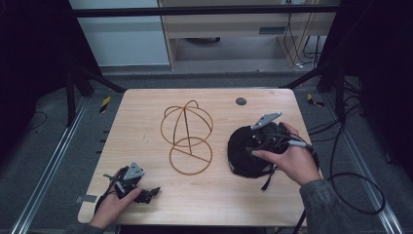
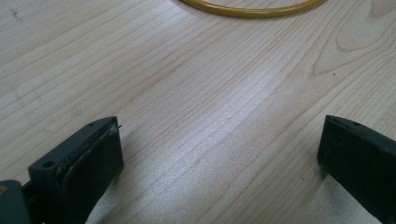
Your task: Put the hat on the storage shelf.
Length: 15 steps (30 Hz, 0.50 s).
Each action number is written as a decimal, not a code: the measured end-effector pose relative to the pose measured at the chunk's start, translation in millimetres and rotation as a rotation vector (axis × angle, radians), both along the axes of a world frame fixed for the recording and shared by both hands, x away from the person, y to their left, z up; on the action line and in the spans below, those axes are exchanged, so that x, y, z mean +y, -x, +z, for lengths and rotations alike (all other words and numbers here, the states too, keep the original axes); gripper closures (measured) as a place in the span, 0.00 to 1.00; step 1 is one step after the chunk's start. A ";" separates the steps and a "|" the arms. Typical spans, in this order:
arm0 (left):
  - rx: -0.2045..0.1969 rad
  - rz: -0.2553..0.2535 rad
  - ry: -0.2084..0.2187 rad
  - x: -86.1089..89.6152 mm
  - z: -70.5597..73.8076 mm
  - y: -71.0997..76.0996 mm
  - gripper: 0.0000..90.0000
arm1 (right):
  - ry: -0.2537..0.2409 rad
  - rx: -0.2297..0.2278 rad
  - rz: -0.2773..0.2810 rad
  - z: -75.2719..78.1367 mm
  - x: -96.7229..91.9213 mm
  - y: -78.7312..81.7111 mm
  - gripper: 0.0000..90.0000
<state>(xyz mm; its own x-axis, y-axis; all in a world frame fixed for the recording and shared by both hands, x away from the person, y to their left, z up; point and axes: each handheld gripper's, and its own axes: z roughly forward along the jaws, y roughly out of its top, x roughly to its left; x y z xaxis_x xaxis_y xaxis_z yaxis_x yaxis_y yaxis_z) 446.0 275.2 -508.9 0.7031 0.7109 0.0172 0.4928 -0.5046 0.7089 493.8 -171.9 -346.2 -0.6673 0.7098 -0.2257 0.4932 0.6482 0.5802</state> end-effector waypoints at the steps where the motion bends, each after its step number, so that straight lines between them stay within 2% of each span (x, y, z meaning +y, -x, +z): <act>1: 0.000 0.000 0.000 0.0 0.0 0.0 0.00 | 0.001 0.012 0.007 2.8 -3.3 -3.6 0.23; 5: 0.000 -0.006 -0.001 0.2 0.0 -0.6 0.00 | 0.005 0.068 0.011 5.3 -13.0 -21.4 0.40; 8: 0.000 -0.005 0.004 -0.1 -0.2 -0.7 0.00 | 0.011 0.104 0.000 0.8 -16.5 -37.0 0.47; 11: -0.004 -0.010 0.001 0.1 -0.1 -1.0 0.00 | -0.005 0.148 -0.020 -6.4 -17.6 -53.2 0.50; 15: -0.003 -0.010 0.000 0.1 0.0 -1.0 0.00 | -0.010 0.187 -0.027 -17.2 -14.0 -66.8 0.46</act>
